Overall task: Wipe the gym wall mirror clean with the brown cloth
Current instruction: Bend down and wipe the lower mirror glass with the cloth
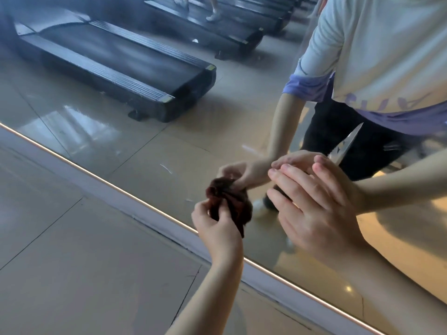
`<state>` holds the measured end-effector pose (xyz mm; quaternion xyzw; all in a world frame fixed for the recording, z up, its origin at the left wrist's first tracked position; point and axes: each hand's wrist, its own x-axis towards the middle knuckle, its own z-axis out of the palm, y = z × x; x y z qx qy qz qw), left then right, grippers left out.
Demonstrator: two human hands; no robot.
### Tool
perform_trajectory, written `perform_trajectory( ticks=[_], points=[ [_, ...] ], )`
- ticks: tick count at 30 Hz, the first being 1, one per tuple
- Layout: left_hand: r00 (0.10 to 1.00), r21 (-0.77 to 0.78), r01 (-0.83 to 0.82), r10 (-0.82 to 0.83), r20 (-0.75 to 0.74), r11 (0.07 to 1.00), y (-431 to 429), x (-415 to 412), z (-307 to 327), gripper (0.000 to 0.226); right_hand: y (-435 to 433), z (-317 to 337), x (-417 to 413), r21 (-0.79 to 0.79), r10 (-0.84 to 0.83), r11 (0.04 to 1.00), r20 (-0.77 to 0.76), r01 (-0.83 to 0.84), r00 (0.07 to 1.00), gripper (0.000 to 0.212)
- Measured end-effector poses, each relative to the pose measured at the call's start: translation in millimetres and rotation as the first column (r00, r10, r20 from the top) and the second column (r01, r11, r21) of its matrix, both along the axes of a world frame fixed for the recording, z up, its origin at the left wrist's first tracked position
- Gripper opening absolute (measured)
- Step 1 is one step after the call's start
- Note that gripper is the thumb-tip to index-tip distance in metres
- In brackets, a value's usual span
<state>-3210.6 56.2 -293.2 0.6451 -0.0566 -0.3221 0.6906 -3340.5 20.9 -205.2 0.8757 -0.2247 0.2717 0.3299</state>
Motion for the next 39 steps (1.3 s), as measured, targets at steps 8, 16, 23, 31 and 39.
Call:
perform_trajectory(
  ticks=[8,16,23,31,39],
  points=[
    [0.979,0.163,-0.133,0.155,-0.130,0.978,-16.4,39.5,-34.0,0.024,-2.6,-9.4,37.3,0.059,0.043,0.997,0.014,-0.044,0.999,0.029],
    [0.995,0.076,-0.085,0.088,-0.039,0.993,-10.9,35.3,-36.8,0.022,-8.5,-14.2,42.4,0.010,0.045,0.999,-0.037,-0.045,0.998,0.022],
    [0.995,0.086,-0.081,0.086,-0.052,0.993,-13.3,53.8,-41.8,0.019,-10.9,-17.5,41.2,-0.049,0.042,0.998,-0.068,-0.046,0.997,0.018],
    [0.988,0.187,-0.141,0.151,-0.039,0.972,-25.2,86.2,-64.2,0.025,-11.2,-22.0,48.3,-0.037,0.060,0.997,-0.028,-0.061,0.998,0.017],
    [0.997,0.044,-0.065,0.063,0.054,0.997,-11.6,61.8,-47.2,0.019,-14.1,-27.4,50.9,-0.049,0.085,0.995,-0.002,-0.085,0.996,0.014]
  ],
)
